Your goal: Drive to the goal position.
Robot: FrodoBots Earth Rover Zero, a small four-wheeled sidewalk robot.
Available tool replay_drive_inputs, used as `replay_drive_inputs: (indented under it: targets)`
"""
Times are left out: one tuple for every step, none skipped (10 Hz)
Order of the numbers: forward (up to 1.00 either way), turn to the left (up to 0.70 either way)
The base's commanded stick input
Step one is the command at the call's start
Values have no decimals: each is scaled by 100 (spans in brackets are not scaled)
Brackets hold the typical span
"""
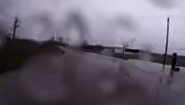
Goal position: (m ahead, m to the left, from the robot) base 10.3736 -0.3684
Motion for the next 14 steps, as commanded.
replay_drive_inputs:
  targets:
    - [70, 0]
    - [70, 0]
    - [70, 0]
    - [70, 0]
    - [70, 0]
    - [70, 0]
    - [70, 0]
    - [70, 0]
    - [70, 1]
    - [70, 4]
    - [70, 4]
    - [70, 2]
    - [70, 1]
    - [70, 14]
